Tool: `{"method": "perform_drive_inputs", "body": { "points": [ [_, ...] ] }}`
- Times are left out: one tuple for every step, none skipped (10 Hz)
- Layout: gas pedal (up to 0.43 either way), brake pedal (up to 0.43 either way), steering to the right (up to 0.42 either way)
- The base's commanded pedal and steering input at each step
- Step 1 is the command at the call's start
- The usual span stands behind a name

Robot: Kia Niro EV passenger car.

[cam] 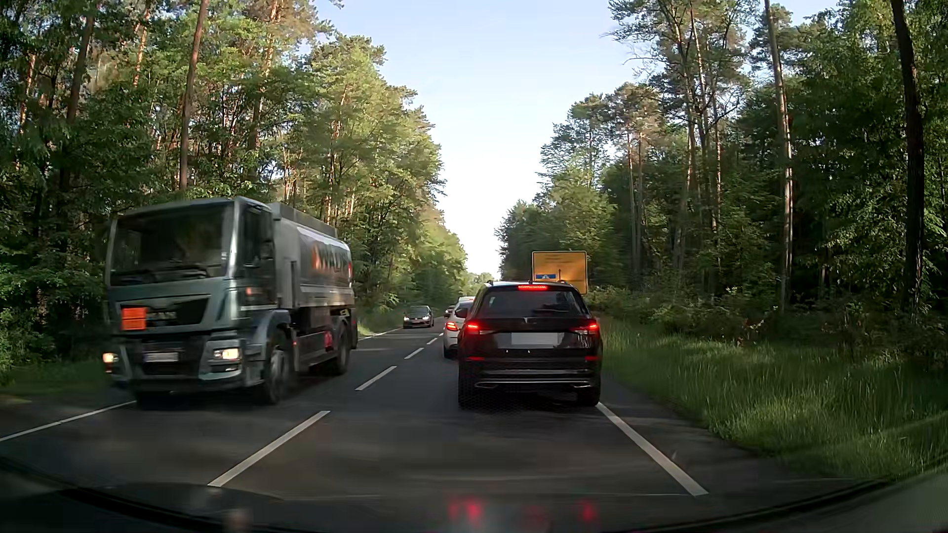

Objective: Follow the waypoints while adhering to traffic rules and regulations

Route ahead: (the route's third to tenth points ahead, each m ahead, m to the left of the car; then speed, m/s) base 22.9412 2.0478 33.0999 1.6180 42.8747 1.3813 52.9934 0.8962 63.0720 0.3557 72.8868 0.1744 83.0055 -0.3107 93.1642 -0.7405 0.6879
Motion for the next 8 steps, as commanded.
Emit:
{"method": "perform_drive_inputs", "body": {
  "points": [
    [0.000, 0.000, 0.043],
    [0.000, 0.000, 0.041],
    [0.000, 0.006, 0.040],
    [0.000, 0.000, 0.036],
    [0.000, 0.000, 0.035],
    [0.000, 0.000, 0.034],
    [0.000, 0.000, 0.032],
    [0.000, 0.000, 0.031]
  ]
}}
